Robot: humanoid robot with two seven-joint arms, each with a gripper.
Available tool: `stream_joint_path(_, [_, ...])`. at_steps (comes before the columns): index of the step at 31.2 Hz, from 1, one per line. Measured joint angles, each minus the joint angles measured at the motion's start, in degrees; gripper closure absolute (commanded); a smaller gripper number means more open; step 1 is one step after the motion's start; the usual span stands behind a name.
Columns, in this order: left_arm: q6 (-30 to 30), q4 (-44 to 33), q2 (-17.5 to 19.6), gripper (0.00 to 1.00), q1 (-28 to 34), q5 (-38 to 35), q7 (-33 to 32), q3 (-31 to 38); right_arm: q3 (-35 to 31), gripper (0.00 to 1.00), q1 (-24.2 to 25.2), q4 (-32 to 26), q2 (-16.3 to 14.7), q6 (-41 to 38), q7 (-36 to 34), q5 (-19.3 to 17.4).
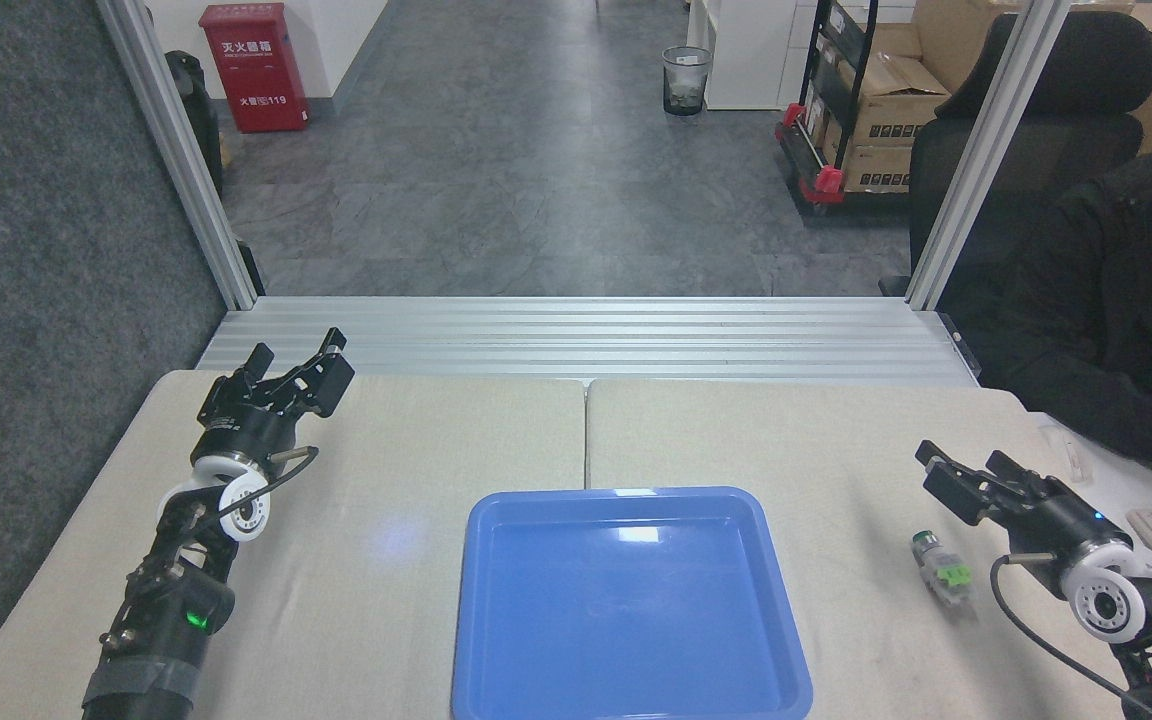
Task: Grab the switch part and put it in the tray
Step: 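Move the right gripper over the small green switch part and open it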
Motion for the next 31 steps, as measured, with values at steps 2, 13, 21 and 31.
stream_joint_path(2, [0.00, 0.00, 0.00, 0.00, 0.00, 0.00, 0.00, 0.00, 0.00, 0.01, -0.03, -0.10, -0.04, 0.26, 0.00, -0.09])
stream_joint_path(13, [0.00, 0.01, 0.00, 0.00, -0.01, 0.00, 0.00, 0.00, -1.35, 0.02, -0.14, -0.70, -0.09, 0.94, 0.06, -0.35])
stream_joint_path(21, [0.00, 0.01, -0.02, 0.00, -0.02, 0.01, 0.00, 0.00, -2.60, 0.02, -0.26, -1.55, -0.10, -1.23, -1.69, -0.16])
stream_joint_path(31, [0.00, 0.01, -0.01, 0.00, -0.02, 0.03, 0.00, 0.00, -3.33, 0.02, 0.05, -2.06, 0.01, -0.06, -5.21, 3.59])
